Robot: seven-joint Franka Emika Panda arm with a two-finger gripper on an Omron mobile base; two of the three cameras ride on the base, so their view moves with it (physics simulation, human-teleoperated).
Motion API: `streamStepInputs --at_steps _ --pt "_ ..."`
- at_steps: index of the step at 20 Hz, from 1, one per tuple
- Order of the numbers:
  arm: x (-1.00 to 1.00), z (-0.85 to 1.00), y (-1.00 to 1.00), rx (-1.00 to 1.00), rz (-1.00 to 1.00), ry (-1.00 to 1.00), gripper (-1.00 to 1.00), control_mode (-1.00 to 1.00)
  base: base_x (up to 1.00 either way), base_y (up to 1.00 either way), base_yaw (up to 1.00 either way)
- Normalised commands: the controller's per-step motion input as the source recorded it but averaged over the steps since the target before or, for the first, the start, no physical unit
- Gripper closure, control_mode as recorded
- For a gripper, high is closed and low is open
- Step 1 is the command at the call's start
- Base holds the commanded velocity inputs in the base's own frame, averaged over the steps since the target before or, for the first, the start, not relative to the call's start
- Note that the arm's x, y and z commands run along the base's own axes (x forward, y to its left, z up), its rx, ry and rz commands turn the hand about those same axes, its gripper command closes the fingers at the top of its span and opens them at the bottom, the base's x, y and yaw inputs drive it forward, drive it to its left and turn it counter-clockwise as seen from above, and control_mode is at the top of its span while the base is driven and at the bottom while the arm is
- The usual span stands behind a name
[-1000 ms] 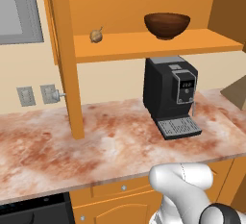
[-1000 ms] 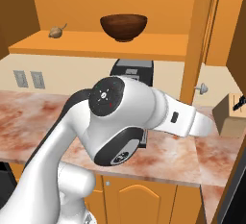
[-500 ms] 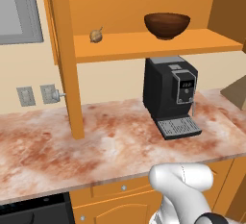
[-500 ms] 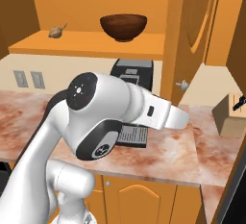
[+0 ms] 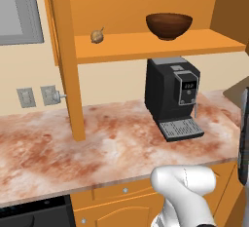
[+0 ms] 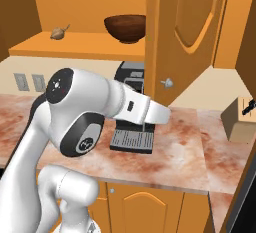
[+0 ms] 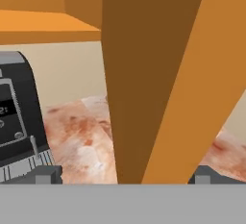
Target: Pick the mug and place it in the sink. Pick the bowl and place it in the open cabinet and then close the cabinet.
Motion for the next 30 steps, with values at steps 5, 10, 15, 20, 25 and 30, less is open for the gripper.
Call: streamStepInputs --at_steps 5,10,15,20,25,30 --pt "0.43 0.0 0.41 0.0 0.03 0.0 -1.0 -1.0 0.0 0.0 0.0" --pt "0.4 -0.05 0.21 0.0 0.12 -0.04 -1.0 -1.0 0.0 0.0 0.0" --pt "0.37 -0.04 0.04 0.0 0.21 -0.07 -1.0 -1.0 0.0 0.0 0.0" --pt "0.51 0.0 0.06 0.0 0.22 -0.01 -1.0 -1.0 0.0 0.0 0.0" --pt "0.65 0.0 0.15 0.0 0.18 0.0 -1.0 -1.0 0.0 0.0 0.0" --pt "0.51 0.0 0.07 0.0 0.13 0.0 -1.0 -1.0 0.0 0.0 0.0"
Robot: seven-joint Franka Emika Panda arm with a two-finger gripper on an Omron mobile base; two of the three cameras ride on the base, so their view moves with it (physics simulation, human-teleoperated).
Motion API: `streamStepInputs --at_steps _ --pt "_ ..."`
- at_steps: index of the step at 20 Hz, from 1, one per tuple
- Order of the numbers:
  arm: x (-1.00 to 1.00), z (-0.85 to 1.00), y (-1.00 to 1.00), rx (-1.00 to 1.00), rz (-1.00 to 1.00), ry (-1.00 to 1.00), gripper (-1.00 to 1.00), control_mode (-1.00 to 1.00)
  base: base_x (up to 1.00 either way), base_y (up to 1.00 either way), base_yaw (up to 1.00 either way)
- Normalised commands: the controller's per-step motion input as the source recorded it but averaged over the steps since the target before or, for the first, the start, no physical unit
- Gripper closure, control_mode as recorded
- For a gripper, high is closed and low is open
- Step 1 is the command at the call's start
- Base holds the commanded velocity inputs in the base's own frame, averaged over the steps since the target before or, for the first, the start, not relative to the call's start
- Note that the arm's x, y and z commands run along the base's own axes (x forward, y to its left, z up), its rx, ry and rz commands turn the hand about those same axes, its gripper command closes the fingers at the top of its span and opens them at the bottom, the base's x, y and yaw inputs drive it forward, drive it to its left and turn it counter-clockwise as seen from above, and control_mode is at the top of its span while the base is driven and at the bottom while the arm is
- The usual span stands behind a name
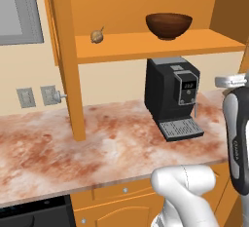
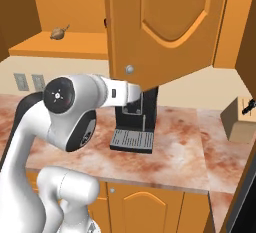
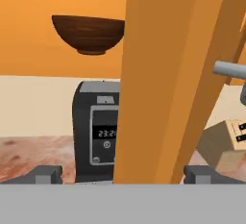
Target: Pick the mug and place it in the sink. Pick the bowl and place it in the open cabinet and then close the cabinet.
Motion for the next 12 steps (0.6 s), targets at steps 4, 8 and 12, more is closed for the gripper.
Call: streamStepInputs --at_steps 4,8,12 --pt "0.52 0.0 0.06 0.0 0.06 0.0 -1.0 -1.0 0.0 0.0 0.0" --pt "0.53 0.0 0.12 0.0 0.0 0.01 -1.0 -1.0 0.0 0.0 0.0" --pt "0.51 0.0 0.09 0.0 0.0 0.0 -1.0 -1.0 0.0 0.0 0.0"
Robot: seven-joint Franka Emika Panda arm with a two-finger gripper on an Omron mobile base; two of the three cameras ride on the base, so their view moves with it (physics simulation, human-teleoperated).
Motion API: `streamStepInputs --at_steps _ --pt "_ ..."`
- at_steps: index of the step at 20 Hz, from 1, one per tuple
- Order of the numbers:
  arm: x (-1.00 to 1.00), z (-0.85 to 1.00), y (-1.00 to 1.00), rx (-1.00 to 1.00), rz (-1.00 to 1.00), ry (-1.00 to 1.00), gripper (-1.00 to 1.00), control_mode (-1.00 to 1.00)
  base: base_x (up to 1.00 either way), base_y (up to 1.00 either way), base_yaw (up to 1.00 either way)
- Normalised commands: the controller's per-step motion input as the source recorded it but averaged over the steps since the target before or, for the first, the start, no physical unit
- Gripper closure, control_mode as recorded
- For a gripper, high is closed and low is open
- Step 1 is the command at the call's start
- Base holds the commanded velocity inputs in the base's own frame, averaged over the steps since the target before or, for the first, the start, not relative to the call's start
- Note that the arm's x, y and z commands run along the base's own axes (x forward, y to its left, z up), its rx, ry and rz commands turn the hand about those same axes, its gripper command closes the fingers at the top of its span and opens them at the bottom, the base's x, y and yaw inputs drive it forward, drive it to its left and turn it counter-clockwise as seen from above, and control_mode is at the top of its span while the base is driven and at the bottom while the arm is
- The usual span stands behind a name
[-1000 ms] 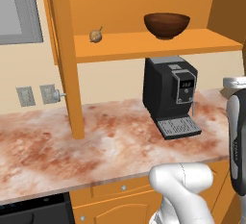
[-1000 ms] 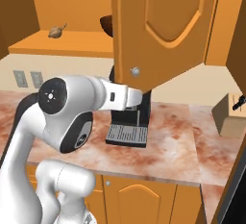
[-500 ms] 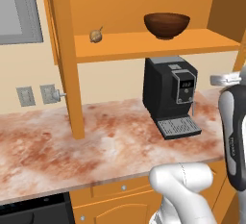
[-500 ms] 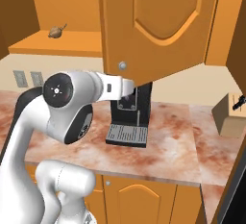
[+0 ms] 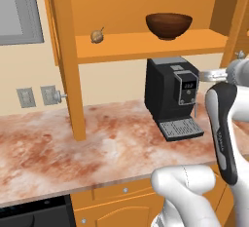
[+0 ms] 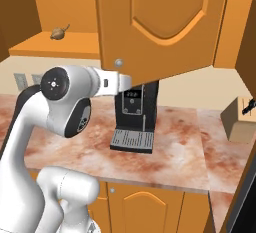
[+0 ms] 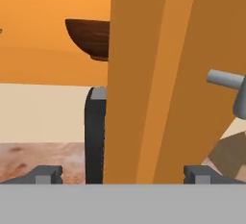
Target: Pick the mug and place it in the sink. Pick the bowl and place it in the open cabinet and then close the cabinet.
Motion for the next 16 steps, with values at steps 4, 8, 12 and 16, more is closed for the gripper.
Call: streamStepInputs --at_steps 4,8,12,16 --pt "0.49 0.0 0.01 0.0 0.0 0.0 -1.0 -1.0 0.0 0.0 0.0" --pt "0.61 0.0 0.0 0.0 0.0 0.0 -1.0 -1.0 0.0 0.0 0.0" --pt "0.68 0.0 0.0 0.0 0.01 0.0 -1.0 -1.0 0.0 0.0 0.0" --pt "0.69 0.0 0.0 0.0 0.02 0.0 -1.0 -1.0 0.0 0.0 0.0"
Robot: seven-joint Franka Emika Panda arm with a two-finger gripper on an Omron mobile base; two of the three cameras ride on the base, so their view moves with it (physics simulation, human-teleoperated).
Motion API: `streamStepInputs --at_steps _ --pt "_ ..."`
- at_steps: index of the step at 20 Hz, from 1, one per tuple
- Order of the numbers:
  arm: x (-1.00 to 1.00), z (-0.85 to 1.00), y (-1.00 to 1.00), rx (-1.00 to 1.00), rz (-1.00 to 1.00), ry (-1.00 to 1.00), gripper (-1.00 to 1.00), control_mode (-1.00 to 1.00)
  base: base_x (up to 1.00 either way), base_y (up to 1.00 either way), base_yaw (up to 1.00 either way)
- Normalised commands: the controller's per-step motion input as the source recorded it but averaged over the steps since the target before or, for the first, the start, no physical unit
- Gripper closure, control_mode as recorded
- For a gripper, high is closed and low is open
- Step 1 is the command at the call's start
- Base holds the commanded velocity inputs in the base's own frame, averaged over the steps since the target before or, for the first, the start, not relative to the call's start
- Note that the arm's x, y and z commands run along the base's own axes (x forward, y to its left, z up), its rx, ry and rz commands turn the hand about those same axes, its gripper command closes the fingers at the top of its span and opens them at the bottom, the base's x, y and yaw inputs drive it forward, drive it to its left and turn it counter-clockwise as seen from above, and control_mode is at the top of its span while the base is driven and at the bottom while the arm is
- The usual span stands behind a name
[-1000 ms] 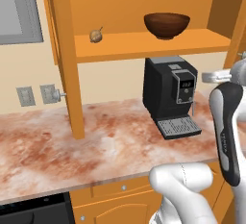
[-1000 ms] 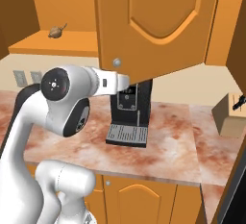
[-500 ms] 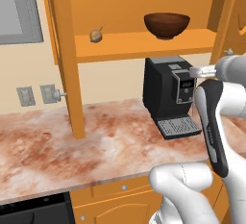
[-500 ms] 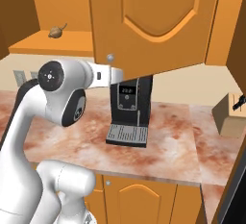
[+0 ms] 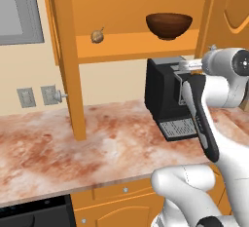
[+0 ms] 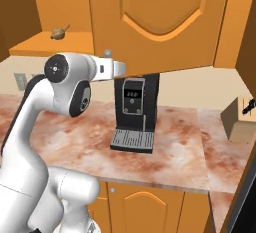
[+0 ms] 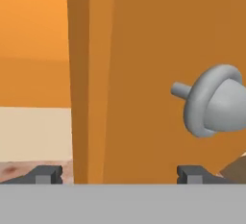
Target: Pick the mug and place it in the sink. Pick the bowl and place it in the open cabinet and then close the cabinet.
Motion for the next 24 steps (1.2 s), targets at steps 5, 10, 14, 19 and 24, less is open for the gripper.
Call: streamStepInputs --at_steps 5,10,14,19,24 --pt "0.62 0.0 0.0 0.0 0.03 0.0 -1.0 -1.0 0.0 0.0 0.0" --pt "0.62 0.0 0.0 0.0 0.03 0.0 -1.0 -1.0 0.0 0.0 0.0" --pt "0.63 -0.04 0.0 0.0 0.03 0.0 -1.0 -1.0 0.0 0.0 0.0" --pt "0.53 0.0 0.0 0.0 0.02 0.0 -1.0 -1.0 0.0 0.0 0.0" --pt "0.46 0.0 0.0 0.0 0.01 0.0 -1.0 -1.0 0.0 0.0 0.0"
